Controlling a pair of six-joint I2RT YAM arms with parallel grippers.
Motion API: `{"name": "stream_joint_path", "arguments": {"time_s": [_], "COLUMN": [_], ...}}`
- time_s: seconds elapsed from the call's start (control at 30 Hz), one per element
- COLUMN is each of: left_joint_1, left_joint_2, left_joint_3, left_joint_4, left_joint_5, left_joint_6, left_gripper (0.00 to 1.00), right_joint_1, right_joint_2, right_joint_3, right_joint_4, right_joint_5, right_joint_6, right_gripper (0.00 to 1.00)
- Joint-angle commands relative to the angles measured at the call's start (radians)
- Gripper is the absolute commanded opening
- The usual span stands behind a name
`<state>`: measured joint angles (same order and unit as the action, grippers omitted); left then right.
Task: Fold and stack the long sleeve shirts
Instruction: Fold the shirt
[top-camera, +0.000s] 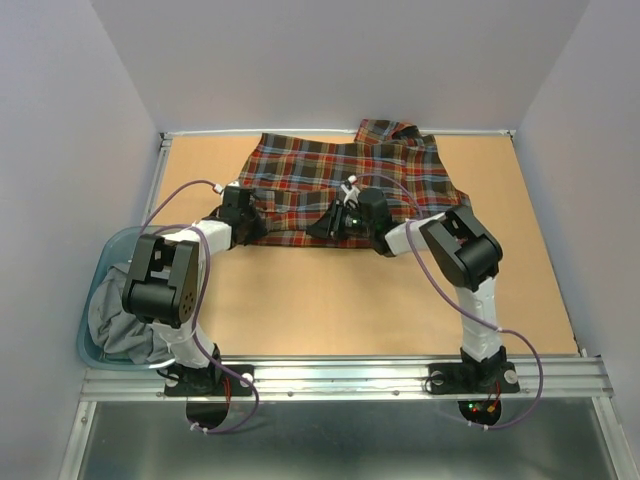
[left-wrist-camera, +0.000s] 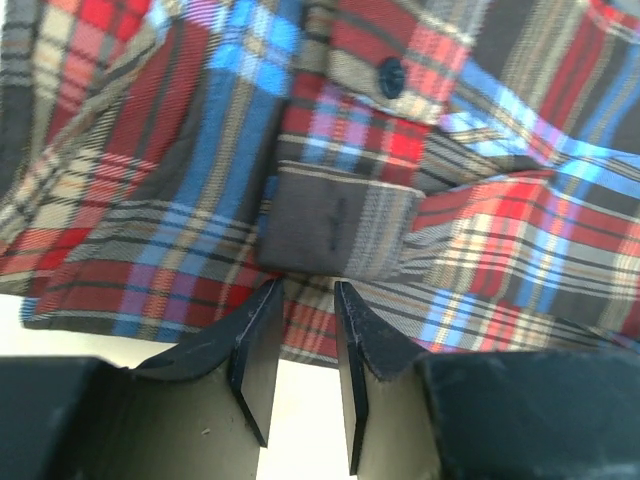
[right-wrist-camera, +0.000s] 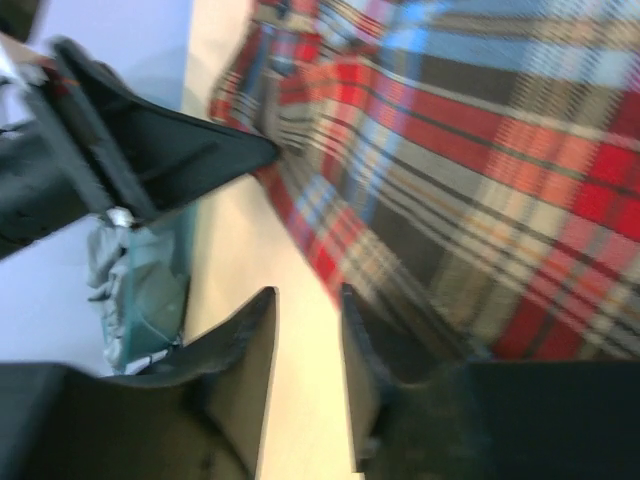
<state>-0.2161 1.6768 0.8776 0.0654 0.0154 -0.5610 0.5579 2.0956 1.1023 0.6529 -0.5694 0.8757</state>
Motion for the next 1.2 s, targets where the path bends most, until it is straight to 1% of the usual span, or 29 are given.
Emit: {"name": "stream_joint_path", "arguments": {"time_s": [0.0, 0.13, 0.23, 0.3, 0.43, 0.53, 0.6, 0.63, 0.73, 0.77, 0.83, 0.87, 0.9, 0.93, 1.0, 1.03, 1.13, 1.17], "left_joint_1": [0.024, 0.049, 0.064, 0.084, 0.095, 0.101, 0.103, 0.104, 0.107, 0.107, 0.107, 0.109, 0.109, 0.109, 0.11, 0.11, 0.115, 0.115], "left_joint_2": [0.018, 0.021, 0.023, 0.023, 0.029, 0.037, 0.04, 0.04, 0.04, 0.038, 0.038, 0.037, 0.037, 0.034, 0.032, 0.029, 0.024, 0.021], "left_joint_3": [-0.017, -0.014, -0.015, -0.015, -0.014, -0.008, -0.006, -0.006, -0.006, -0.006, -0.011, -0.009, -0.012, -0.012, -0.015, -0.015, -0.014, -0.012], "left_joint_4": [0.004, -0.015, -0.029, -0.035, -0.045, -0.052, -0.055, -0.056, -0.058, -0.059, -0.058, -0.058, -0.059, -0.059, -0.059, -0.061, -0.062, -0.064], "left_joint_5": [0.009, 0.014, 0.024, 0.037, 0.041, 0.044, 0.044, 0.046, 0.046, 0.047, 0.05, 0.049, 0.049, 0.049, 0.047, 0.049, 0.051, 0.054], "left_joint_6": [-0.023, -0.031, -0.034, -0.037, -0.037, -0.034, -0.033, -0.034, -0.033, -0.033, -0.033, -0.031, -0.03, -0.031, -0.028, -0.03, -0.025, -0.025], "left_gripper": [0.38, 0.38, 0.37, 0.36, 0.36, 0.35, 0.35, 0.35, 0.35, 0.35, 0.35, 0.35, 0.35, 0.35, 0.35, 0.35, 0.35, 0.35], "right_joint_1": [-0.003, -0.016, -0.041, -0.1, -0.174, -0.275, -0.318, -0.364, -0.438, -0.49, -0.544, -0.602, -0.633, -0.691, -0.751, -0.81, -0.9, -0.95], "right_joint_2": [0.05, 0.072, 0.057, 0.026, -0.049, -0.107, -0.137, -0.16, -0.196, -0.219, -0.244, -0.255, -0.278, -0.287, -0.31, -0.327, -0.351, -0.358], "right_joint_3": [0.044, -0.028, -0.091, -0.162, -0.28, -0.363, -0.419, -0.439, -0.493, -0.527, -0.562, -0.593, -0.605, -0.616, -0.65, -0.662, -0.696, -0.702], "right_joint_4": [0.086, 0.088, 0.091, 0.096, 0.099, 0.099, 0.097, 0.097, 0.096, 0.096, 0.096, 0.096, 0.096, 0.094, 0.094, 0.09, 0.087, 0.085], "right_joint_5": [-0.017, -0.006, -0.003, -0.003, -0.007, -0.017, -0.021, -0.024, -0.035, -0.038, -0.043, -0.046, -0.058, -0.061, -0.066, -0.069, -0.08, -0.083], "right_joint_6": [0.009, -0.006, -0.015, -0.024, -0.038, -0.04, -0.044, -0.046, -0.046, -0.046, -0.046, -0.043, -0.043, -0.044, -0.05, -0.053, -0.052, -0.049], "right_gripper": [0.33, 0.27, 0.26, 0.26, 0.26, 0.26, 0.26, 0.26, 0.26, 0.26, 0.26, 0.26, 0.26, 0.26, 0.26, 0.26, 0.26, 0.26]}}
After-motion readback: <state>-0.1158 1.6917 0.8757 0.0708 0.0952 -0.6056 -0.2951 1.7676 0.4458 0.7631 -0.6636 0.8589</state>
